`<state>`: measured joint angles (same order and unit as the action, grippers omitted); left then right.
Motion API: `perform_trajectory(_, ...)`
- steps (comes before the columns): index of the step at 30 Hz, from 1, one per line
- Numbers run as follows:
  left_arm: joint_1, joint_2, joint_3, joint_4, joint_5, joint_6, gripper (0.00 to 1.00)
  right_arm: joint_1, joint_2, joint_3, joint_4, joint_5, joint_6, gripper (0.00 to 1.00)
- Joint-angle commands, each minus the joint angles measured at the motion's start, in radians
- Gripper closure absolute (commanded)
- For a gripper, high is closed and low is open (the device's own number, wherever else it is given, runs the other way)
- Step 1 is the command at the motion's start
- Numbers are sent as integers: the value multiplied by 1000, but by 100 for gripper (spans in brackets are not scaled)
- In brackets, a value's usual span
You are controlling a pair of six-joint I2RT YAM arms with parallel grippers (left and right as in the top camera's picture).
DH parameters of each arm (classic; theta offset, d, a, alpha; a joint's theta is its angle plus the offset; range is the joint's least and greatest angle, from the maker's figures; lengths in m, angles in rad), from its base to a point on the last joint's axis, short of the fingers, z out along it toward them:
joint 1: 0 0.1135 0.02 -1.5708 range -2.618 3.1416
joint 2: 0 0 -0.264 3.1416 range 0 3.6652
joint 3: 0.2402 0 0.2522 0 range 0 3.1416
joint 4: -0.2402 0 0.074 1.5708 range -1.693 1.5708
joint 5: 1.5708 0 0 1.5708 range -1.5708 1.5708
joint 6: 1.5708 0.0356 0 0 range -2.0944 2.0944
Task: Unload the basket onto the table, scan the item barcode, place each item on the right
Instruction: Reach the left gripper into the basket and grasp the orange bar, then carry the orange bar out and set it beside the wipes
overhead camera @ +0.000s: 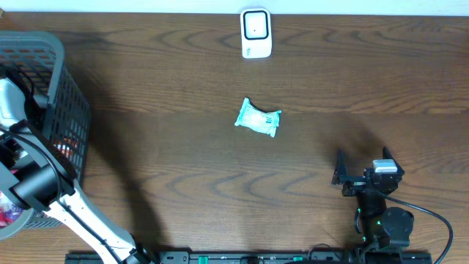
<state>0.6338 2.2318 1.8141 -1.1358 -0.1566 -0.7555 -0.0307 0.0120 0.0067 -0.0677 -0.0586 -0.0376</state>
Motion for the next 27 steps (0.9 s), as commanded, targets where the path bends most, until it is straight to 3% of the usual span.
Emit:
perform_trajectory(1,6,-3,5,-31,-9,3,93,-11,-7,-1,-4,-3,-8,1)
perform_trajectory(6,6,-119,57,-61,-9,48,93,-11,-7,-1,-4,-3,-8,1)
perform_trajectory(15,4,-521,57,25,18,59,93,-11,-7,-1,-4,-3,-8,1)
perform_trajectory(23,-24,-851,57,246,373,167,93,-11,-7,-1,-4,-3,-8,1)
perform_trajectory(27,-175,-951,57,323,558,198,93,-11,-7,-1,-4,-3,-8,1)
